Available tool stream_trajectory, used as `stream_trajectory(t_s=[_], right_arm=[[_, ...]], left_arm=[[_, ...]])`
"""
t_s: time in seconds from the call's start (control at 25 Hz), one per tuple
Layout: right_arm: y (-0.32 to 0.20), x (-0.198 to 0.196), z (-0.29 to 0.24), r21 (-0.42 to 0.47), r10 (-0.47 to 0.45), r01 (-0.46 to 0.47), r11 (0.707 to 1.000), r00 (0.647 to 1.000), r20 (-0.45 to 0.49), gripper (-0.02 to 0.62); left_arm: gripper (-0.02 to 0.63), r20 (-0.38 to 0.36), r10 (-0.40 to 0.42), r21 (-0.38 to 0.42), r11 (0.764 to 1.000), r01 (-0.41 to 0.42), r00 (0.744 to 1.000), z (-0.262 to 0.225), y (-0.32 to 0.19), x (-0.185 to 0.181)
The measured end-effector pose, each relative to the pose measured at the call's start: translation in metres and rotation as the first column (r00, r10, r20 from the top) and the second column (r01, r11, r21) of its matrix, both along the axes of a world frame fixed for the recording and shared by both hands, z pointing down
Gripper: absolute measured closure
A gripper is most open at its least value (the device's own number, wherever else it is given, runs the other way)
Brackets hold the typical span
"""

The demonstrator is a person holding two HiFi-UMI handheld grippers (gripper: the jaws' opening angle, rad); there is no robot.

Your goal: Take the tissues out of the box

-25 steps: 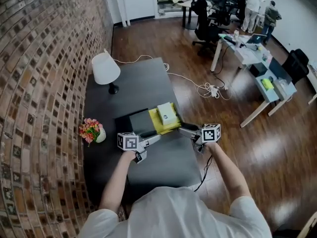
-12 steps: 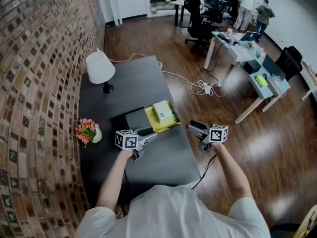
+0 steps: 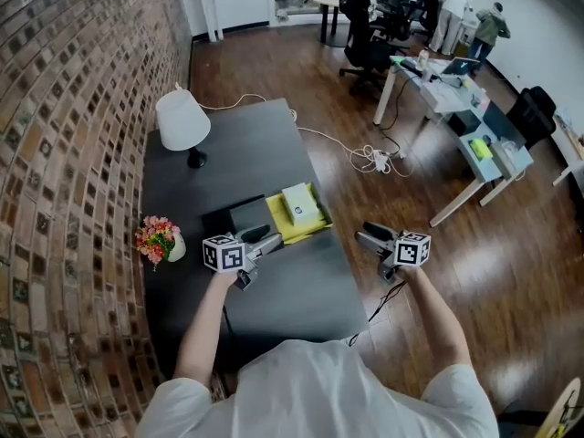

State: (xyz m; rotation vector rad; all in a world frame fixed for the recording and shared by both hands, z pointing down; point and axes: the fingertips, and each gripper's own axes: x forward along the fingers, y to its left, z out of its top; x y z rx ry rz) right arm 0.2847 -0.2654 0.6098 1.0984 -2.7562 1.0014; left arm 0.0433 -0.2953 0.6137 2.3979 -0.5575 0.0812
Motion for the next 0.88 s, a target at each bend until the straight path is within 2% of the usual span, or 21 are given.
stream_trajectory(t_s=[0.2, 0.44, 0.68, 0.88], right_arm=[[-0.004, 0.017, 0.005, 0.004, 0.009, -0.009, 1.0, 0.996, -0.086, 0.275], [-0.018, 0.031, 0.008, 0.007, 0.028, -0.027, 1.0, 0.986, -0.165, 0.275], [-0.036, 0.023, 0.012, 0.005, -0.016, 0.017, 1.0, 0.97, -0.243, 0.275], [-0.05, 0.005, 0.013, 0.006, -0.093, 0.1, 0.995, 0.943, -0.319, 0.275]], left_arm=[[0.354, 0.036, -0.06, 0.023, 0.998, 0.059, 0.998, 0.008, -0.015, -0.018], [0.336, 0.07, -0.117, 0.043, 0.992, 0.114, 0.991, 0.017, -0.028, -0.037], [0.336, 0.084, -0.164, 0.064, 0.985, 0.159, 0.983, 0.021, -0.037, -0.056], [0.336, 0.097, -0.192, 0.089, 0.979, 0.183, 0.977, 0.021, -0.041, -0.066]])
